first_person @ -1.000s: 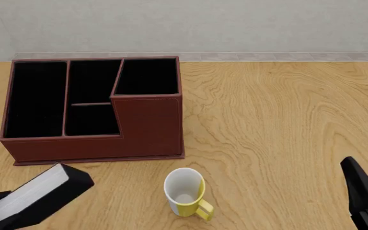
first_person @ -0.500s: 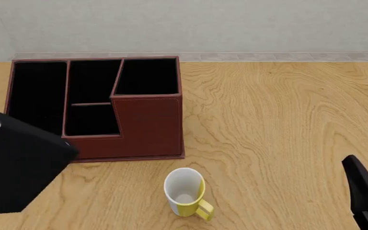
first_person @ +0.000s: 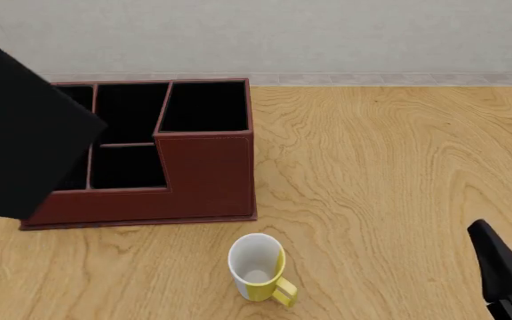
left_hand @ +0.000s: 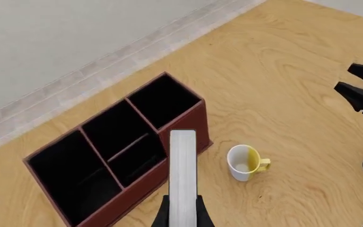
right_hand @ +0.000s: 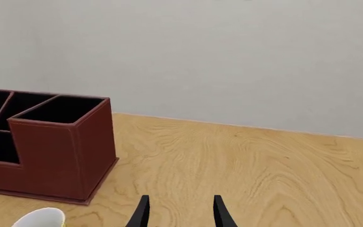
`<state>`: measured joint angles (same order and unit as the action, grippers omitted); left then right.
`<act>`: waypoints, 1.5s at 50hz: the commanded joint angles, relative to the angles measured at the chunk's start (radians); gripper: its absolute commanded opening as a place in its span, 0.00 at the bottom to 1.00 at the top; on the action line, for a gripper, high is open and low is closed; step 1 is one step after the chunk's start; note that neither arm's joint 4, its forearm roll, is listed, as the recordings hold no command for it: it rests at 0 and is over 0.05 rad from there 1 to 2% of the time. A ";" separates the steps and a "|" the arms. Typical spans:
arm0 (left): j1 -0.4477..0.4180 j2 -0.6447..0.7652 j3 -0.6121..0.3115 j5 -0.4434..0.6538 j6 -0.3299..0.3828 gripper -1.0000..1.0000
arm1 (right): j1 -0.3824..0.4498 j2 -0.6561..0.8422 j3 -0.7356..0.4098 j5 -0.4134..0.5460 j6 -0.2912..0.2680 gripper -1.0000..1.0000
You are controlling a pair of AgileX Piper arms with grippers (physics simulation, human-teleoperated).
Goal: Pick up the book and place it in the right compartment of the caddy.
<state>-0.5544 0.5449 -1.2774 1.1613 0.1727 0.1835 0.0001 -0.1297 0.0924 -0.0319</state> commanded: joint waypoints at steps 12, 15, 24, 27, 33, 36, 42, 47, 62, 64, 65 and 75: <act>0.008 0.245 -0.198 -0.027 0.083 0.00 | 0.175 0.000 -0.037 0.054 -0.095 1.00; 0.011 0.279 -0.223 -0.030 0.094 0.00 | 0.190 0.000 -0.039 0.059 -0.105 1.00; 0.010 0.394 -0.300 -0.042 0.138 0.00 | 0.223 0.000 -0.036 0.065 -0.114 1.00; 0.009 0.431 -0.331 -0.037 0.147 0.00 | 0.229 0.000 -0.037 0.066 -0.113 1.00; 0.032 0.526 -0.398 -0.029 0.189 0.00 | 0.236 0.000 -0.044 0.067 -0.110 1.00; 0.033 0.570 -0.446 -0.015 0.187 0.00 | 0.237 0.000 -0.046 0.067 -0.107 1.00; 0.061 0.666 -0.541 0.021 0.216 0.00 | 0.244 0.000 -0.041 0.062 -0.105 1.00; 0.086 0.753 -0.628 0.052 0.243 0.00 | 0.246 0.000 -0.039 0.059 -0.100 1.00; 0.107 0.897 -0.728 0.057 0.266 0.00 | 0.238 0.000 -0.043 0.060 -0.097 1.00; 0.102 0.910 -0.739 0.058 0.265 0.00 | 0.237 0.000 -0.043 0.061 -0.097 1.00; 0.100 0.914 -0.739 0.058 0.267 0.00 | 0.237 0.000 -0.041 0.060 -0.097 1.00; 0.089 0.979 -0.782 0.043 0.259 0.00 | 0.229 0.000 -0.040 0.063 -0.105 1.00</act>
<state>-0.4597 1.4621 -2.0043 1.2155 0.4150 0.4178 0.0001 -0.1700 0.1531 -0.1323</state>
